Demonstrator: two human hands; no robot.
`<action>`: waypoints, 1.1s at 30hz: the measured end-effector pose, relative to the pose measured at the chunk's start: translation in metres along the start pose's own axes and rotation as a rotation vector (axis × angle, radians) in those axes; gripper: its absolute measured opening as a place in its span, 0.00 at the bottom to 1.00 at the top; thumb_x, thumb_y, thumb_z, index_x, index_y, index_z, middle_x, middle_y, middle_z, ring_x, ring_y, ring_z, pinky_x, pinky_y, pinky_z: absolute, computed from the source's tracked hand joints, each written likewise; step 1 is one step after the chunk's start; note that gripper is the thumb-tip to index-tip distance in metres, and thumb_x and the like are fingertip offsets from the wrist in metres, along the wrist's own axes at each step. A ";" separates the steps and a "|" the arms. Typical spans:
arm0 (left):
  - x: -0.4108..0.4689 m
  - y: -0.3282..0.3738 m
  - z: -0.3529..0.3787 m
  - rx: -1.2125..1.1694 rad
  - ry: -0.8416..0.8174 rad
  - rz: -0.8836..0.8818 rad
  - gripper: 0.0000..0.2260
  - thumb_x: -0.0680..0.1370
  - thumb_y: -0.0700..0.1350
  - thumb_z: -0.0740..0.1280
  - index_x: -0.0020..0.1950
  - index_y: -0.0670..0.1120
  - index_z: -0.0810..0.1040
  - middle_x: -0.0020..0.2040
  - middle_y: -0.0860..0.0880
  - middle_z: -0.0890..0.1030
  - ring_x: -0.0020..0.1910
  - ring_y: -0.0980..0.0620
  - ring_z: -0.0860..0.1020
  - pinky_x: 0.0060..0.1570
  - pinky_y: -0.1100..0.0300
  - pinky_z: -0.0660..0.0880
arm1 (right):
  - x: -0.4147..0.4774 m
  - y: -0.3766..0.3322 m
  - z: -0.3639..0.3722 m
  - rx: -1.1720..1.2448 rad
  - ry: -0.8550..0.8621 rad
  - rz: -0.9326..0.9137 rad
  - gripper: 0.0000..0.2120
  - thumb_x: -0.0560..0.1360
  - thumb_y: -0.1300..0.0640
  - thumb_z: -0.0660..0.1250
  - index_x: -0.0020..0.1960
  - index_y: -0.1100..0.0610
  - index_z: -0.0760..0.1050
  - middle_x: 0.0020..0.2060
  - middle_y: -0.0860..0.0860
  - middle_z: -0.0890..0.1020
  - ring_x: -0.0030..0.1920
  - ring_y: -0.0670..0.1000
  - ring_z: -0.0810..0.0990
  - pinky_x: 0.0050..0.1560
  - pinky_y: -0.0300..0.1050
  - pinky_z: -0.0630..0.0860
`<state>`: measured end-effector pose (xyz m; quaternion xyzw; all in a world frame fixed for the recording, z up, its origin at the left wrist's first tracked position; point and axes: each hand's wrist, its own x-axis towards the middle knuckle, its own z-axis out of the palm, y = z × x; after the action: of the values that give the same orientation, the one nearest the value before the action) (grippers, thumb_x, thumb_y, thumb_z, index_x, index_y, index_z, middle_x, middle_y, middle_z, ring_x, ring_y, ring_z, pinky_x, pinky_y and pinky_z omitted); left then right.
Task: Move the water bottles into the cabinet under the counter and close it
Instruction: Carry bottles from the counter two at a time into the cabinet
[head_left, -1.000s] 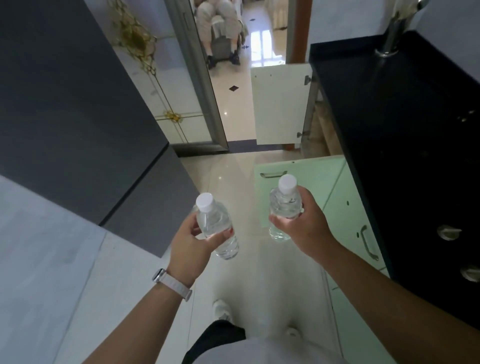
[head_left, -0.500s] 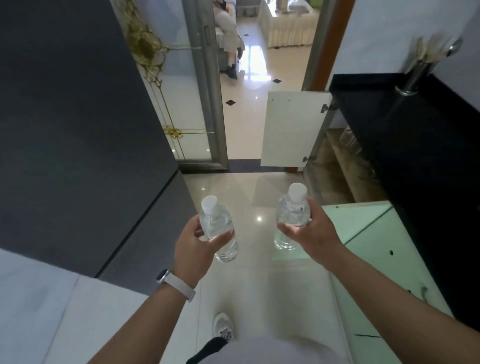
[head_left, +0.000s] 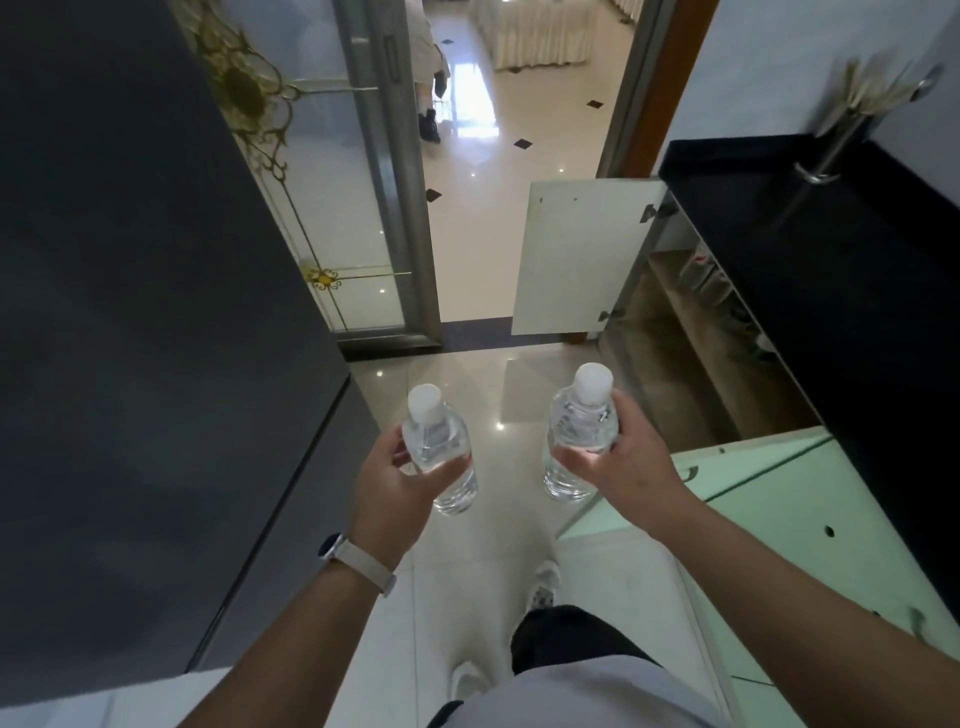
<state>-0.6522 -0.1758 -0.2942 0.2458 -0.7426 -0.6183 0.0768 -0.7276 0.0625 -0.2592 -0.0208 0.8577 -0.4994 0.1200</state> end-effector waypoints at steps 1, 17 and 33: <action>0.009 0.002 0.002 0.006 -0.005 0.003 0.22 0.65 0.47 0.84 0.56 0.54 0.81 0.51 0.54 0.85 0.52 0.52 0.83 0.52 0.54 0.79 | 0.010 0.000 0.001 0.007 -0.004 0.000 0.32 0.66 0.53 0.81 0.65 0.46 0.70 0.52 0.42 0.80 0.52 0.46 0.80 0.57 0.50 0.78; 0.221 0.103 0.108 0.211 -0.108 0.045 0.26 0.64 0.48 0.84 0.58 0.59 0.79 0.54 0.57 0.84 0.57 0.53 0.81 0.59 0.47 0.78 | 0.251 -0.001 -0.037 0.242 0.066 -0.004 0.29 0.66 0.57 0.81 0.58 0.43 0.68 0.47 0.39 0.79 0.46 0.36 0.77 0.45 0.33 0.72; 0.340 0.157 0.268 0.379 -0.477 0.217 0.24 0.63 0.49 0.84 0.55 0.56 0.79 0.50 0.54 0.85 0.49 0.54 0.83 0.54 0.51 0.81 | 0.301 0.043 -0.142 0.388 0.489 0.137 0.25 0.64 0.56 0.79 0.53 0.39 0.73 0.47 0.42 0.82 0.47 0.44 0.82 0.52 0.52 0.80</action>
<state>-1.1011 -0.0784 -0.2684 0.0232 -0.8635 -0.4972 -0.0812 -1.0484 0.1578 -0.2854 0.1808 0.7492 -0.6349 -0.0547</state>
